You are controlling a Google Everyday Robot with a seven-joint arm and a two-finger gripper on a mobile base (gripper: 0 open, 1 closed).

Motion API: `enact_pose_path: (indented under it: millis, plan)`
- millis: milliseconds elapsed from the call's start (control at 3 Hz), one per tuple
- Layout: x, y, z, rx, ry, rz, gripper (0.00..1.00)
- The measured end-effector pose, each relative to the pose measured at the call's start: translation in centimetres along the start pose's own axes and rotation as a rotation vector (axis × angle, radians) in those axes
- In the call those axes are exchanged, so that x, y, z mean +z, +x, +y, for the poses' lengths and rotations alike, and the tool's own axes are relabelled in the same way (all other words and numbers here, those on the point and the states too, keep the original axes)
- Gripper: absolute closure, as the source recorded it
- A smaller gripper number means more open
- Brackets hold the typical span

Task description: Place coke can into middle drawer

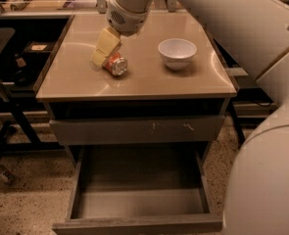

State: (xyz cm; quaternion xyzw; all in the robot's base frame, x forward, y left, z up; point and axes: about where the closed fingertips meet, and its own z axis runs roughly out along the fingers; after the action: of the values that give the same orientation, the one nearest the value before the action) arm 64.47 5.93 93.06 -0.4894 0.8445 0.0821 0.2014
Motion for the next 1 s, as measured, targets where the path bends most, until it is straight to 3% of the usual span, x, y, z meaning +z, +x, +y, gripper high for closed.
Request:
enact_pose_path:
  millis: [667, 1000]
  plan:
    - [4.7, -3.8, -4.6, 0.068, -0.016, 0.029, 0.00]
    - [4.8, -3.9, -4.7, 0.068, -0.016, 0.027, 0.00]
